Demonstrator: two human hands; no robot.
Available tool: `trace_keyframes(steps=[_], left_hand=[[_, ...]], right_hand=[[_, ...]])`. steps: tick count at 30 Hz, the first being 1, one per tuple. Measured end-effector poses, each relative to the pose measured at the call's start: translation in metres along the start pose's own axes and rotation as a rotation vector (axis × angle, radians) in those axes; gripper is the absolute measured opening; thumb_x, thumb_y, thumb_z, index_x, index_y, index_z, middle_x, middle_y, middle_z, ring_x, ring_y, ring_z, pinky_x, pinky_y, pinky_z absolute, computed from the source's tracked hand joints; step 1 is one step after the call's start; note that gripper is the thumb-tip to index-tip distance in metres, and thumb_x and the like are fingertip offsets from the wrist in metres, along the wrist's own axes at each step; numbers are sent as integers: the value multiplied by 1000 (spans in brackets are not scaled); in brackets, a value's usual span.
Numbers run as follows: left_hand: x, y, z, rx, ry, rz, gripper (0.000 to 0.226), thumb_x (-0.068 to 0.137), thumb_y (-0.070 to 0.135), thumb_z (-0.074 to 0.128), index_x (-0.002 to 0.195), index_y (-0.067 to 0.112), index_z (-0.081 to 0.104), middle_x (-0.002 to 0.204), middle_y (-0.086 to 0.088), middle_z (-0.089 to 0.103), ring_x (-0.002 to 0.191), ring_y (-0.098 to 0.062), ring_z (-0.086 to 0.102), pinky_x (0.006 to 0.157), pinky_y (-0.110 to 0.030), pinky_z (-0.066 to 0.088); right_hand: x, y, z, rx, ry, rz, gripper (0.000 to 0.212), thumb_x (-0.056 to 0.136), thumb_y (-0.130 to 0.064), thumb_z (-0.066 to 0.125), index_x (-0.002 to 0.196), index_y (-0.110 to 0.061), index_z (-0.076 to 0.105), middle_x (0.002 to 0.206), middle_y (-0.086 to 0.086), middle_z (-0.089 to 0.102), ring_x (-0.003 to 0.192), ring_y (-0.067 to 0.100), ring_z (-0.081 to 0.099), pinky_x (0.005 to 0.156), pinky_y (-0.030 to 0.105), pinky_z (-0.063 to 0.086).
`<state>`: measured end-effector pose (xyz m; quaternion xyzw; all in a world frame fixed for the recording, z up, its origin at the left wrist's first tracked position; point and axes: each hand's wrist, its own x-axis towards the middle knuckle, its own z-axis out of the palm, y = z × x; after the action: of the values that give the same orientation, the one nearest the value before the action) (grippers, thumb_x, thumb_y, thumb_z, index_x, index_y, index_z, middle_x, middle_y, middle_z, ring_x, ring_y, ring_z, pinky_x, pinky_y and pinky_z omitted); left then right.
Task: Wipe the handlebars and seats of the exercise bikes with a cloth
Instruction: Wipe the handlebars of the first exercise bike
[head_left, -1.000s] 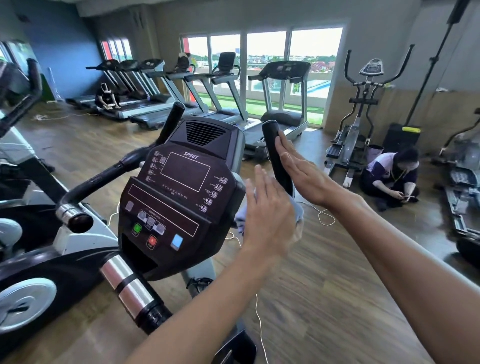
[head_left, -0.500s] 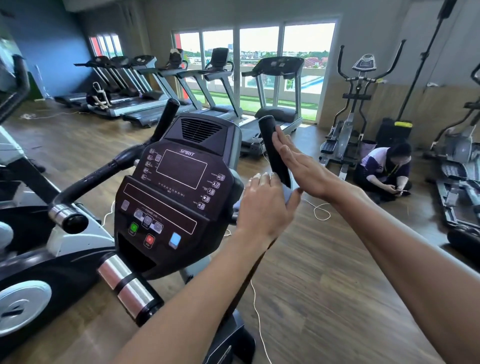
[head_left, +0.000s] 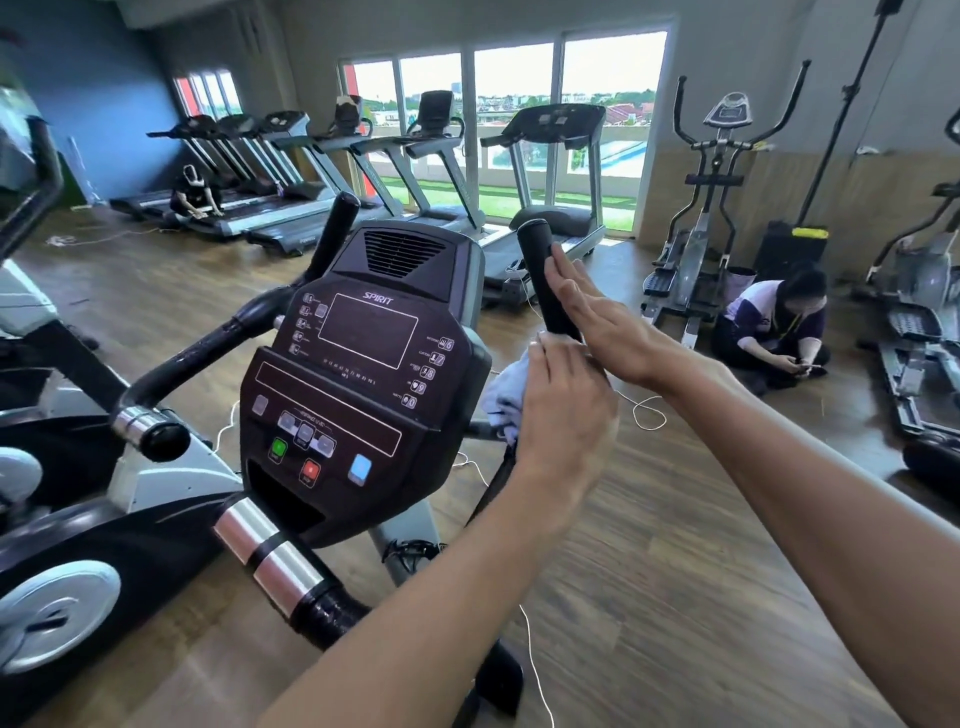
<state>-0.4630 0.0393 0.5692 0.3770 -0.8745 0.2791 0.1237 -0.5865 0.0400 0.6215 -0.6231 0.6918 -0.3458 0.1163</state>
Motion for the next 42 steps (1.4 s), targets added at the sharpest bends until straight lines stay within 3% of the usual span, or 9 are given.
trace_keyframes(steps=[7,14,17,20,26,32,37,39,42], left_hand=[[-66,-29,21,-205,170,-58,69,95,53,51,128,-8,54,123,-27,59,119,-44,55,110,-51,43],[-21,-21,17,-429,205,-73,54,94,47,50,110,-3,62,104,-20,63,102,-38,57,95,-46,47],[-51,-29,27,-449,289,-96,61,94,51,37,113,-3,60,105,-19,61,102,-36,56,93,-45,48],[-68,-35,33,-452,336,-119,63,93,54,36,109,-2,62,100,-17,63,93,-32,57,86,-42,50],[-48,-30,28,-431,283,-128,53,93,51,55,103,0,64,95,-16,62,90,-32,58,83,-42,48],[-73,-36,20,-355,233,-101,57,94,52,43,109,0,62,100,-15,61,95,-31,56,85,-41,47],[-88,-42,22,-270,190,-88,57,94,53,47,106,0,64,97,-15,63,92,-29,57,86,-40,47],[-82,-41,21,-283,190,-81,54,90,52,57,102,0,66,94,-16,65,92,-30,59,86,-40,49],[-82,-42,20,-334,202,-72,56,85,51,66,104,-1,66,96,-16,65,93,-31,59,86,-41,50]], right_hand=[[-50,14,26,123,-105,17,71,99,-61,10,163,-28,19,164,-34,-3,153,-5,-4,123,21,0],[-68,13,40,284,-75,97,73,97,-65,10,161,-33,24,145,-53,16,131,-34,14,125,23,12],[-71,7,44,261,-63,93,79,95,-65,7,161,-28,27,161,-39,10,148,-15,6,119,17,4],[-71,10,54,238,-17,76,80,96,-63,7,158,-22,36,166,-23,19,155,0,6,125,26,3],[-69,15,64,385,37,49,58,104,-51,14,129,-29,61,153,-16,40,133,1,46,100,30,46],[-67,27,66,215,47,-69,34,113,-25,28,127,-24,58,147,-6,41,137,1,39,116,36,35],[-68,27,57,-315,63,-59,47,108,-54,15,139,-45,49,153,-29,36,147,19,25,122,47,21],[-68,22,49,-545,74,-93,49,109,-49,17,146,-39,48,158,-24,36,155,18,7,126,44,9],[-68,12,43,-658,38,-184,60,108,-45,12,149,-23,49,157,-10,45,158,15,10,128,37,2]])
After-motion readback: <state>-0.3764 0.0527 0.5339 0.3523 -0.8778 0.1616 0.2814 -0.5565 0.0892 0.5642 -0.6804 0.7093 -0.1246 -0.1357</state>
